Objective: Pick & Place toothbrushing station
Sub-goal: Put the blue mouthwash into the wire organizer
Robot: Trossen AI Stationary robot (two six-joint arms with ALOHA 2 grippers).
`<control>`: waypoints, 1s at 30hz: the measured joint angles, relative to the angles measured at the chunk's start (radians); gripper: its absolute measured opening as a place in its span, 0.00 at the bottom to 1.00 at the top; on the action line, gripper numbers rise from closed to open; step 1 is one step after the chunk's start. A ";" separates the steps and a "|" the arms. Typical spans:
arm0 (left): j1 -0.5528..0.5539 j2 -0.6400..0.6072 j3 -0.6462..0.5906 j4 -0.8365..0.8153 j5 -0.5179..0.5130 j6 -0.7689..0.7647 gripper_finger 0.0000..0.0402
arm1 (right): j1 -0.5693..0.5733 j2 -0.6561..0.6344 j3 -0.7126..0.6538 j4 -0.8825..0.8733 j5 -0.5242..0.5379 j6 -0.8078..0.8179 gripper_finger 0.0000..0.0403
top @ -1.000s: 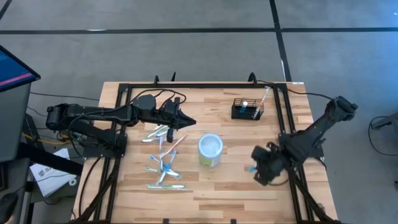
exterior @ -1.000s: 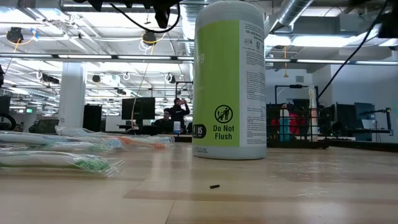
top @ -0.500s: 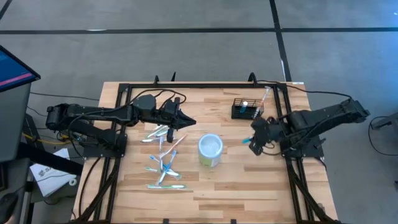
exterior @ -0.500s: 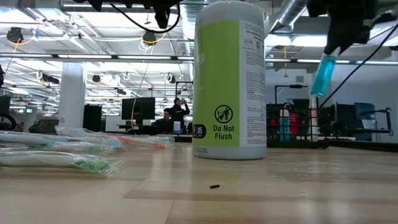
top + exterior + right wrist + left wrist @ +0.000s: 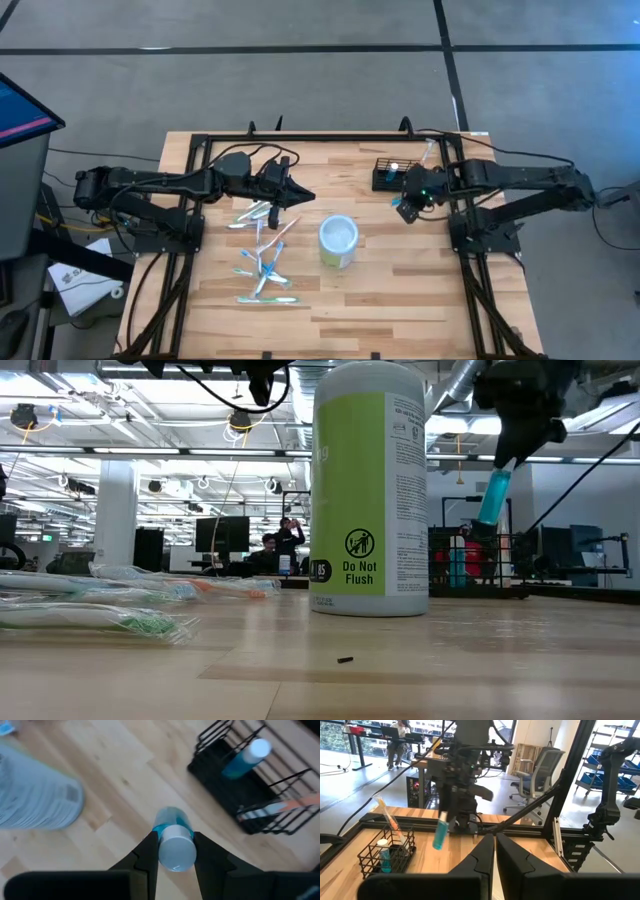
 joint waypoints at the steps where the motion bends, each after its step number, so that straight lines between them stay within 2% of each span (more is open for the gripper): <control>1: 0.000 0.000 0.000 0.000 0.000 0.000 0.03 | -0.018 0.000 0.000 0.000 0.000 -0.012 0.21; 12: 0.000 0.000 0.000 -0.001 0.000 0.002 0.03 | -0.225 -0.008 0.060 -0.008 0.000 -0.123 0.21; 30: 0.000 0.000 0.000 -0.001 0.000 0.002 0.03 | -0.453 0.139 0.069 0.008 -0.006 -0.276 0.21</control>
